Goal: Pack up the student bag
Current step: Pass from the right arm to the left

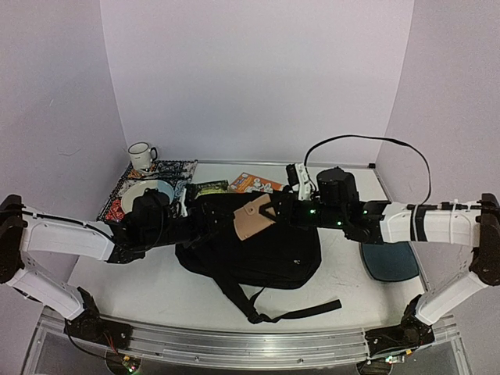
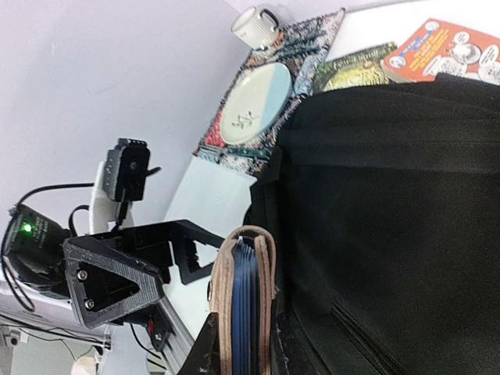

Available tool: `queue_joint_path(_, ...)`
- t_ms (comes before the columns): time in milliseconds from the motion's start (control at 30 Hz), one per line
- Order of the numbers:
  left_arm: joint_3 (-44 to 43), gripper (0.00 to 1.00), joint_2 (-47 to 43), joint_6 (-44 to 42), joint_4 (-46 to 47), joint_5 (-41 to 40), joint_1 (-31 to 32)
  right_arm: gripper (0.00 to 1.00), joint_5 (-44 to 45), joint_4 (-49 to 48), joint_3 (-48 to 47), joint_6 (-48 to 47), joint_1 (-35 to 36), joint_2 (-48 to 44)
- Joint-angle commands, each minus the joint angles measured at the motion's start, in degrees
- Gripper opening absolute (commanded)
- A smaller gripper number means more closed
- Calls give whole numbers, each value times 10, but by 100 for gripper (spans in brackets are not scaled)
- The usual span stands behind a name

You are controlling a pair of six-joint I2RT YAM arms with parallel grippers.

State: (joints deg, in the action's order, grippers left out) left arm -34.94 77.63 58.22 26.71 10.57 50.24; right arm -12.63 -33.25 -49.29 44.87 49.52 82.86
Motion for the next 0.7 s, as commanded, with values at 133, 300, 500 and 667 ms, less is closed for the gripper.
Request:
queue_joint_path(133,-15,99,62,80,166,59,3,0,7,-149,44,48,2,-43)
queue_joint_path(300,-30,98,84,88,194,67,12,0,18,-197,66,71,3,-40)
queue_joint_path(500,-23,94,115,132,266,59,25,0,51,-285,105,113,3,-38)
queue_joint_path(667,-14,87,156,188,367,55,25,0,50,-323,106,127,3,-24)
